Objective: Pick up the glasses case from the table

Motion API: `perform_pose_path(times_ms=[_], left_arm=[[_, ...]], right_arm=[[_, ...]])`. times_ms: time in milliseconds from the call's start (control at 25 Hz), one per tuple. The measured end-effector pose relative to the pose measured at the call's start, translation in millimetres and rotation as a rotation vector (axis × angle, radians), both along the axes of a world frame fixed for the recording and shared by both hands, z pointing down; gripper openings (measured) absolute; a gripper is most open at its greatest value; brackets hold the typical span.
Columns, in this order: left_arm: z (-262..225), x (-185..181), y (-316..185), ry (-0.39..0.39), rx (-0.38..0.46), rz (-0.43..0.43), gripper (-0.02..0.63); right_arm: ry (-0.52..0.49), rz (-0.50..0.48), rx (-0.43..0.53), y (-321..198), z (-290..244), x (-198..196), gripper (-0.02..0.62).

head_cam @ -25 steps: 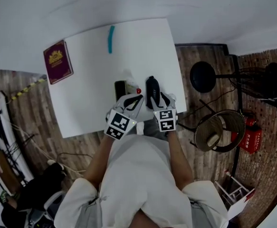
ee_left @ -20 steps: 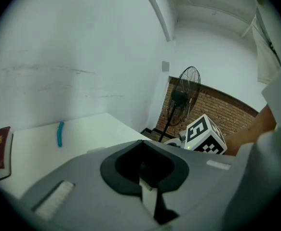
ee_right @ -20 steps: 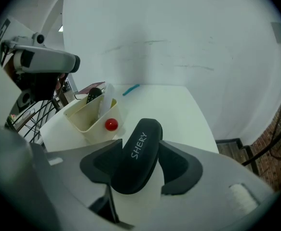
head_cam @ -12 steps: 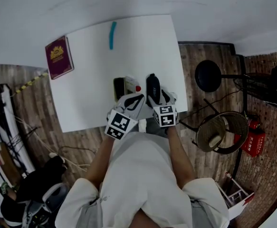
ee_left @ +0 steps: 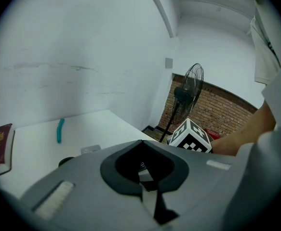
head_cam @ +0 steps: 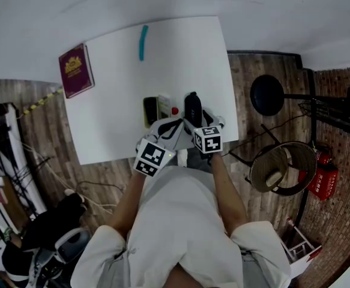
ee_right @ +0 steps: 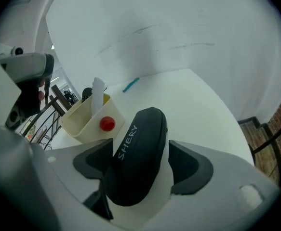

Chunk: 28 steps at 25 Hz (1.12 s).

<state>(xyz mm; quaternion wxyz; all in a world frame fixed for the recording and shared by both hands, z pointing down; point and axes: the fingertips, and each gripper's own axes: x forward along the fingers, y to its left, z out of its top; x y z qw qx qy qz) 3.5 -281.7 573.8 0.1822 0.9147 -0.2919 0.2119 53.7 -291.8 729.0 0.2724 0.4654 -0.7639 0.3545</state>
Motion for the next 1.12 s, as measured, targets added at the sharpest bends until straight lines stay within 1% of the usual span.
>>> perform_pose_path(times_ms=[200, 320, 600, 960, 1120], left_arm=[[-1, -2, 0, -0.002, 0.002, -0.005, 0.018], [-2, -3, 0, -0.003, 0.004, -0.007, 0.018], [-3, -6, -1, -0.002, 0.010, -0.004, 0.018], [-5, -10, -3, 0.001, 0.017, -0.004, 0.018], [-8, -12, -5, 0.004, 0.025, -0.008, 0.018]], right_arm=[[-0.024, 0.001, -0.040, -2, 7, -7, 0.364], [-0.031, 0.005, -0.053, -2, 6, -6, 0.350], [0.016, -0.025, -0.029, -2, 3, -13, 0.317], [0.029, -0.011, -0.022, -2, 1, -7, 0.301], [0.032, 0.003, 0.006, -3, -9, 0, 0.298]])
